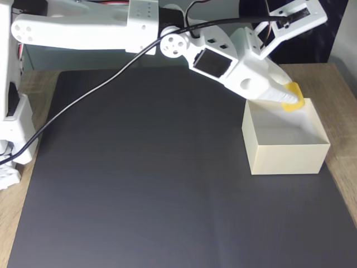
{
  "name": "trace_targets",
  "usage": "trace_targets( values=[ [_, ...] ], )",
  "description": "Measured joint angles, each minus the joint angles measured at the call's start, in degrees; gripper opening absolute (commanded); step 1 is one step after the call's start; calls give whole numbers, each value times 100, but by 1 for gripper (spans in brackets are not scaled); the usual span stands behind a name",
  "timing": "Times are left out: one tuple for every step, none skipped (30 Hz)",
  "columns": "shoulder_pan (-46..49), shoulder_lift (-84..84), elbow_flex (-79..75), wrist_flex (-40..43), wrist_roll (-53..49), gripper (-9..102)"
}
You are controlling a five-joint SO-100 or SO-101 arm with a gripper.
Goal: Grasp a cube block and put it in the white box.
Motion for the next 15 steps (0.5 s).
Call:
trace_targets(
  values=[
    [0, -9, 0, 0, 26, 3],
    [0, -9, 0, 0, 44, 8],
    [0, -9, 0, 0, 62, 13],
    [0, -9, -35, 0, 62, 19],
    [9, -44, -70, 0, 62, 25],
    [9, -70, -88, 0, 62, 29],
    [18, -79, -97, 0, 62, 32],
    [35, -79, -97, 0, 62, 34],
    [53, -79, -114, 0, 62, 35],
    [70, -79, -123, 0, 62, 35],
    [79, -79, -123, 0, 70, 35],
    [88, -79, -123, 0, 79, 35],
    [88, -79, -123, 0, 79, 34],
    [97, -79, -123, 0, 79, 33],
    [105, -79, -123, 9, 79, 32]
  ],
)
